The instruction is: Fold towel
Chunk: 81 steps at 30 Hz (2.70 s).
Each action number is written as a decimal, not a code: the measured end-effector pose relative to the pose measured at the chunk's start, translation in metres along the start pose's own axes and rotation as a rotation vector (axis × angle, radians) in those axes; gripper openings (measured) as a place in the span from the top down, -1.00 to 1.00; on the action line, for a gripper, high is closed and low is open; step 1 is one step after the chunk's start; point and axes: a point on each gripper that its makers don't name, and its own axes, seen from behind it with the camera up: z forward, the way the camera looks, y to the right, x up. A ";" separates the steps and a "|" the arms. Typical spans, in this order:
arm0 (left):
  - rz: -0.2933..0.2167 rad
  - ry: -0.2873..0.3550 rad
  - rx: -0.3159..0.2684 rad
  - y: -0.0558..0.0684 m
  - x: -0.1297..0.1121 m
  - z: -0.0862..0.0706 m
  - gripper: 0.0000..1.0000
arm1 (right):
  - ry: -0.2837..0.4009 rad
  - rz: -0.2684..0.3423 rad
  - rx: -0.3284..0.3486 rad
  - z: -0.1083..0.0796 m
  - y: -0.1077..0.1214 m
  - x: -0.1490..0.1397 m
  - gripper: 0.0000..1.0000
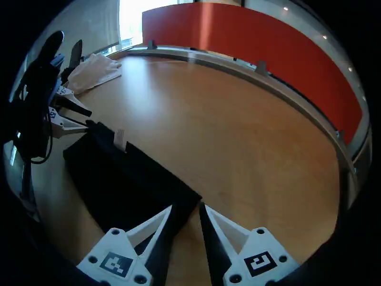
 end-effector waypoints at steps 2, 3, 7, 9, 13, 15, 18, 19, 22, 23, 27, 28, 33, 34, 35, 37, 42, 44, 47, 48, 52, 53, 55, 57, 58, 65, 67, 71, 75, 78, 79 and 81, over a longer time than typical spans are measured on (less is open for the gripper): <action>0.000 0.004 0.011 -0.004 0.002 -0.001 -0.28 | 0.000 0.002 -0.014 0.001 0.005 0.002 0.30; -0.002 0.006 0.014 -0.005 0.003 -0.001 -0.28 | 0.001 0.004 -0.018 0.001 0.006 0.002 0.30; -0.011 0.015 0.022 -0.009 0.006 -0.005 -0.28 | 0.005 0.011 -0.028 0.000 0.009 0.004 0.28; -0.016 0.019 0.024 -0.011 0.006 -0.006 -0.29 | 0.007 0.013 -0.032 -0.002 0.010 0.004 0.23; -0.031 0.027 0.021 -0.012 0.007 -0.011 -0.42 | 0.013 0.018 -0.029 -0.007 0.007 0.004 0.02; -0.040 0.029 0.015 -0.011 0.006 -0.014 -0.46 | 0.016 0.023 -0.019 -0.010 0.003 0.003 -0.28; -0.055 0.031 0.006 -0.009 0.003 -0.018 -0.46 | 0.021 0.035 0.006 -0.016 -0.006 0.001 -0.41; -0.061 0.032 0.005 -0.009 0.002 -0.020 -0.46 | 0.021 0.040 0.011 -0.018 -0.008 0.000 -0.49; -0.077 0.035 -0.001 -0.007 -0.002 -0.025 -0.46 | 0.024 0.052 0.021 -0.024 -0.015 -0.004 -0.54; -0.082 0.035 -0.002 -0.006 -0.004 -0.027 -0.46 | 0.025 0.055 0.023 -0.026 -0.018 -0.006 -0.54; -0.105 0.041 -0.008 -0.002 -0.012 -0.038 -0.46 | 0.030 0.060 0.031 -0.036 -0.029 -0.013 -0.53; -0.112 0.042 -0.009 0.000 -0.014 -0.042 -0.46 | 0.030 0.061 0.032 -0.039 -0.032 -0.016 -0.53; -0.138 0.047 -0.009 0.005 -0.029 -0.058 -0.46 | 0.028 0.067 0.037 -0.052 -0.044 -0.030 -0.53; -0.141 0.047 -0.007 0.005 -0.032 -0.062 -0.46 | 0.027 0.068 0.037 -0.056 -0.046 -0.033 -0.53; -0.144 0.047 -0.005 0.006 -0.036 -0.065 -0.46 | 0.025 0.070 0.036 -0.058 -0.048 -0.036 -0.53; -0.151 0.045 0.000 0.008 -0.043 -0.071 -0.45 | 0.024 0.074 0.037 -0.064 -0.052 -0.042 -0.54; -0.163 0.035 0.008 0.011 -0.062 -0.085 -0.46 | 0.019 0.086 0.038 -0.078 -0.061 -0.056 -0.54; -0.169 0.030 0.014 0.013 -0.070 -0.090 -0.46 | 0.017 0.089 0.039 -0.082 -0.063 -0.061 -0.54; -0.184 0.026 0.020 0.015 -0.079 -0.095 -0.46 | 0.012 0.089 0.041 -0.087 -0.066 -0.067 -0.54; -0.191 0.025 0.021 0.015 -0.081 -0.097 -0.46 | 0.010 0.088 0.042 -0.088 -0.066 -0.069 -0.54; -0.216 0.027 0.028 0.017 -0.089 -0.102 -0.46 | 0.007 0.079 0.047 -0.089 -0.067 -0.071 -0.53; -0.221 0.027 0.030 0.018 -0.090 -0.103 -0.46 | 0.007 0.077 0.049 -0.089 -0.067 -0.071 -0.53; -0.228 0.029 0.034 0.018 -0.092 -0.105 -0.46 | 0.007 0.069 0.053 -0.088 -0.068 -0.070 -0.53; -0.234 0.030 0.038 0.018 -0.094 -0.107 -0.46 | 0.007 0.060 0.058 -0.087 -0.068 -0.069 -0.53; -0.236 0.031 0.042 0.018 -0.095 -0.109 -0.46 | 0.006 0.052 0.060 -0.086 -0.068 -0.069 -0.53; -0.268 0.035 0.067 0.017 -0.108 -0.122 -0.46 | -0.007 -0.006 0.083 -0.079 -0.070 -0.068 -0.54; -0.281 0.035 0.077 0.016 -0.114 -0.127 -0.46 | -0.013 -0.023 0.091 -0.076 -0.071 -0.069 -0.53; -0.308 0.032 0.095 0.014 -0.125 -0.137 -0.46 | -0.027 -0.055 0.105 -0.072 -0.072 -0.071 -0.54; -0.333 0.027 0.111 0.012 -0.136 -0.145 -0.46 | -0.042 -0.083 0.116 -0.067 -0.072 -0.074 -0.53; -0.348 0.024 0.121 0.010 -0.143 -0.150 -0.46 | -0.051 -0.103 0.123 -0.064 -0.071 -0.076 -0.54; -0.352 0.022 0.124 0.010 -0.145 -0.151 -0.46 | -0.054 -0.110 0.124 -0.063 -0.071 -0.076 -0.54; -0.360 0.020 0.129 0.010 -0.148 -0.154 -0.46 | -0.061 -0.121 0.128 -0.061 -0.070 -0.078 -0.53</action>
